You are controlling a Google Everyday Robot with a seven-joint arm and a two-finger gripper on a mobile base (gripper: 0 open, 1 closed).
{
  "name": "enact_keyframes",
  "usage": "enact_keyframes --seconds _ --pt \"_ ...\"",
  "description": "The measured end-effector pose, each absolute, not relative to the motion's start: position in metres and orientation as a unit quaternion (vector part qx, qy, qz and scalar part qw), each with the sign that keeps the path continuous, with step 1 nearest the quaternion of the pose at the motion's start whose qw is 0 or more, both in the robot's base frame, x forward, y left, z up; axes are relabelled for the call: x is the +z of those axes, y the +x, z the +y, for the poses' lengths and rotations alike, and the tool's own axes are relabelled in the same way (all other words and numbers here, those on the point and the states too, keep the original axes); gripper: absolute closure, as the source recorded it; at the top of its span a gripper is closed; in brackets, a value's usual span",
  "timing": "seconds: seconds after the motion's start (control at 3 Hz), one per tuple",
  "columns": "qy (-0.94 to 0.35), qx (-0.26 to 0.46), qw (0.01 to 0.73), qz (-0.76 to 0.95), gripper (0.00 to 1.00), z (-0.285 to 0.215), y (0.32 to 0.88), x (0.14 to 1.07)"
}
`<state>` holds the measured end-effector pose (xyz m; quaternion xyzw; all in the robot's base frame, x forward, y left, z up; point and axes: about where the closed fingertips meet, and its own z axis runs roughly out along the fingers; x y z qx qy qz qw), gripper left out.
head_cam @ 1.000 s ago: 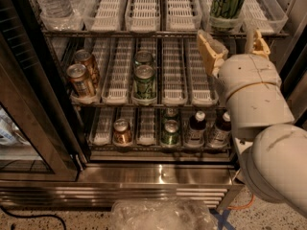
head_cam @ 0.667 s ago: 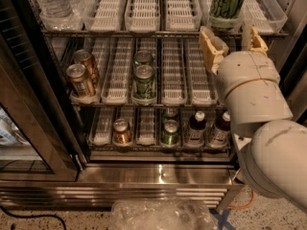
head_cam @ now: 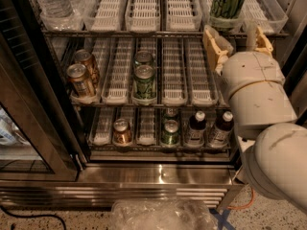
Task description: Pick green can from top shelf of fridge
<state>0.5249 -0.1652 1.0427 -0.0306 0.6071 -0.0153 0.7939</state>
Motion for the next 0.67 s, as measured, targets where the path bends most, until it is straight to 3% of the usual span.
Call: enact_keyframes --seconds 0.67 --pt "-0.029 -0.017 0.795 0.605 0.29 -0.1661 0.5214 1.0461"
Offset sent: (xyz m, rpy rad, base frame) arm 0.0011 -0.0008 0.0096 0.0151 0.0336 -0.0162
